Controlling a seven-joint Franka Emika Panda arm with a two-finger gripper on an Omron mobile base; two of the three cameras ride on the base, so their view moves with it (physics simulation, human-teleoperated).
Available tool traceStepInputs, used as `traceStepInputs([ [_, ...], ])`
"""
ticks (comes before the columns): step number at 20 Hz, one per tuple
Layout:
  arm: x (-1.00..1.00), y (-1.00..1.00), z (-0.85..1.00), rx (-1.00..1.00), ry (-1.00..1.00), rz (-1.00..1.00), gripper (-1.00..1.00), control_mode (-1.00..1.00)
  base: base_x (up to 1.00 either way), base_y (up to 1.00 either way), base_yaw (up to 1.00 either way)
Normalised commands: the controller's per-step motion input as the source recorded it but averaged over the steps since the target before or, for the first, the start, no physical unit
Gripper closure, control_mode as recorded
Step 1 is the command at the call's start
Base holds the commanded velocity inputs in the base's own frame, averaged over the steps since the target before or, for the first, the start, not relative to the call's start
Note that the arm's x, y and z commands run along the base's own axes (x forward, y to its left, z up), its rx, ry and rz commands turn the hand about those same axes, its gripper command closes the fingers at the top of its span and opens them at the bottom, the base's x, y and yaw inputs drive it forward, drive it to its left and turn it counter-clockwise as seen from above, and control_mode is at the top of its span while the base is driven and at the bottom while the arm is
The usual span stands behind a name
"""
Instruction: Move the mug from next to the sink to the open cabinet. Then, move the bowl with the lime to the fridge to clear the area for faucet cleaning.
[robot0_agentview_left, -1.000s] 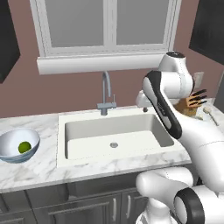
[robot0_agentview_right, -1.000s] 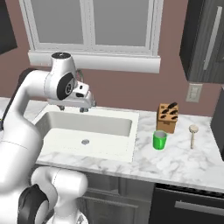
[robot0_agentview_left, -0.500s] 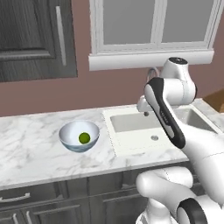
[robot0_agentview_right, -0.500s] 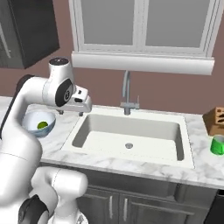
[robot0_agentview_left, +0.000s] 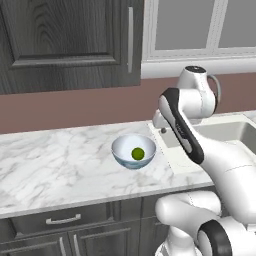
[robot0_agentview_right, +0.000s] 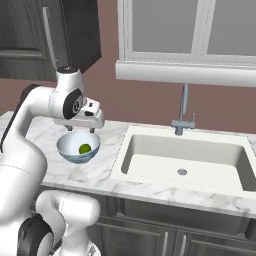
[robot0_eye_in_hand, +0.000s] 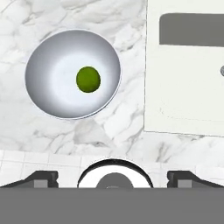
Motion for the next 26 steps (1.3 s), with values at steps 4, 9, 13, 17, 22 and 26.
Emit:
traceStepInputs([
  [4,0.58,-0.15,-0.52,0.03,0.21,0.0,-1.0,-1.0,0.0,0.0,0.0],
  [9,0.61,-0.05,-0.55,0.14,0.16,-0.01,-1.0,-1.0,0.0,0.0,0.0],
  [13,0.52,0.26,-0.57,0.08,0.06,-0.02,-1.0,-1.0,0.0,0.0,0.0],
  [17,0.36,0.18,-0.58,0.05,0.0,0.0,-1.0,-1.0,0.0,0.0,0.0],
  [22,0.2,0.0,-0.54,0.02,0.0,0.0,-1.0,-1.0,0.0,0.0,0.0],
  [26,0.15,0.0,-0.42,0.0,0.0,0.0,-1.0,-1.0,0.0,0.0,0.0],
])
